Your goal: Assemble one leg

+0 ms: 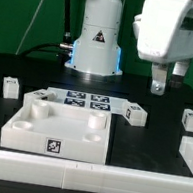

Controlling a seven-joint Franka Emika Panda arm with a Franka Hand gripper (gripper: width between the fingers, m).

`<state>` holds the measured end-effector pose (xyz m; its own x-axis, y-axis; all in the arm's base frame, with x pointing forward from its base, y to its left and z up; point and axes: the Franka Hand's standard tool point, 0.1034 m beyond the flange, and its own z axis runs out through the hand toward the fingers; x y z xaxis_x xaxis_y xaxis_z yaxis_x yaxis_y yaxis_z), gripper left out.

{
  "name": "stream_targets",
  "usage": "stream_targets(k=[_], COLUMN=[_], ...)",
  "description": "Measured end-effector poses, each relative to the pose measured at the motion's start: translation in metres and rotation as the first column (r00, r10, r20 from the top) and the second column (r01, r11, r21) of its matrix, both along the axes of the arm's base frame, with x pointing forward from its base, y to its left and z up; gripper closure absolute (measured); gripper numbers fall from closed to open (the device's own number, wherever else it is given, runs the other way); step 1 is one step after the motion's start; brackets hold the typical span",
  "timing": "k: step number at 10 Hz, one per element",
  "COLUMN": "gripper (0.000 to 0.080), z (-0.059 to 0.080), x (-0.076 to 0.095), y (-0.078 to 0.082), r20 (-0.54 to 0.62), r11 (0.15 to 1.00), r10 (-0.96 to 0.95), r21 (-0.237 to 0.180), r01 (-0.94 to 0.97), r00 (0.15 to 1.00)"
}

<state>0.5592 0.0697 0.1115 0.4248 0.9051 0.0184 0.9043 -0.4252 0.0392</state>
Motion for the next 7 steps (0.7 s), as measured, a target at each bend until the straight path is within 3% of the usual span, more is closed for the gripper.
stream_targets(k=[1,3,4,7], gripper=[0.0150,0.0150,0.0150,0.0150], z=[-0.009,-0.021,-0.021,-0.022], x=[-0.015,-0.034,-0.035,-0.035], y=[-0.011,-0.048,-0.054,-0.051], r20=[-0.023,-0.053,-0.057,-0.058], r11=[0.998,0.987,0.989,0.989], r10=[0.062,0.159,0.144,0.148], r21=[-0.005,-0.005,-0.006,-0.004], r01=[-0.062,-0.160,-0.145,-0.149], r00=[0.998,0.986,0.988,0.987])
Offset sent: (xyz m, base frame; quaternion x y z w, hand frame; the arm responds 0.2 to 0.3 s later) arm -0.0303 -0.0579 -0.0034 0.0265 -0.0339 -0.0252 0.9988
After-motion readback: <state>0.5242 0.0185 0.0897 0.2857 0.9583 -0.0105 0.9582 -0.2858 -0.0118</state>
